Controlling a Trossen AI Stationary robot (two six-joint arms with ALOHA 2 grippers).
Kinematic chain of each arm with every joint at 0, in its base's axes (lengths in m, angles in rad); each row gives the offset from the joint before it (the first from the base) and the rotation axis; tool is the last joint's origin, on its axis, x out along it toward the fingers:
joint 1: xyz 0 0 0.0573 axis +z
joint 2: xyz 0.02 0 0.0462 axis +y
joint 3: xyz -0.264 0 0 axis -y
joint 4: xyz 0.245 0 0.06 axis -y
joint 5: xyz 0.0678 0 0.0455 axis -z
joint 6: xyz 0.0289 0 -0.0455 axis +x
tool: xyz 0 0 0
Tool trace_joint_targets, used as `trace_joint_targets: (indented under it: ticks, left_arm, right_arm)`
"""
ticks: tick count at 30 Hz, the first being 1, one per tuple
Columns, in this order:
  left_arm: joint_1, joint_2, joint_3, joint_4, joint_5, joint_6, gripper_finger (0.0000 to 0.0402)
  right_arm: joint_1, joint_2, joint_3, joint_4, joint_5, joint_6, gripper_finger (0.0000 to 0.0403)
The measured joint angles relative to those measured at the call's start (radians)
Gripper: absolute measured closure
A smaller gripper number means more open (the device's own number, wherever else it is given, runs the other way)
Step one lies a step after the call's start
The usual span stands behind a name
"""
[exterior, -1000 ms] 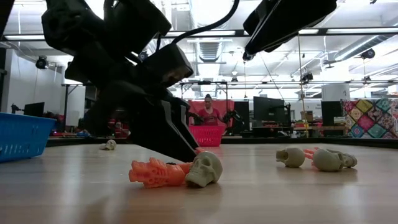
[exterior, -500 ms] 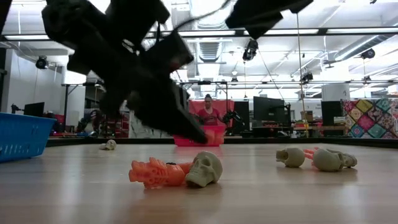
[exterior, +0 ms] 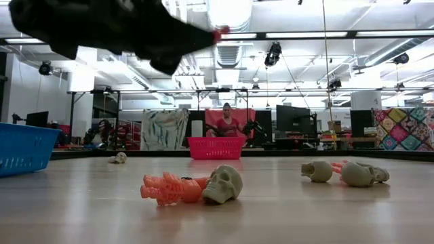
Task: Sort Halloween decoration
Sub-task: Put the orange skeleton toy into the red bin
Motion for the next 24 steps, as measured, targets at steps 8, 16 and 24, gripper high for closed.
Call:
trace_joint_targets:
  ticks: [8, 16, 24]
  left_arm:
    - [-0.001, -0.004, -0.097, 0.337, -0.002, 0.015, 0.0401]
    - [-0.001, 0.007, -0.104, 0.391, -0.053, 0.092, 0.0402]
    - [-0.001, 0.007, -0.104, 0.416, -0.106, 0.129, 0.0401]
  right_arm:
    - [-0.011, 0.0, 0.0, 0.15, 0.231, -0.181, 0.0351]
    - [-0.062, 0.0, 0.003, 0.189, 0.237, -0.164, 0.0342]
    - [-0.075, 0.0, 0.003, 0.184, 0.237, -0.147, 0.0271]
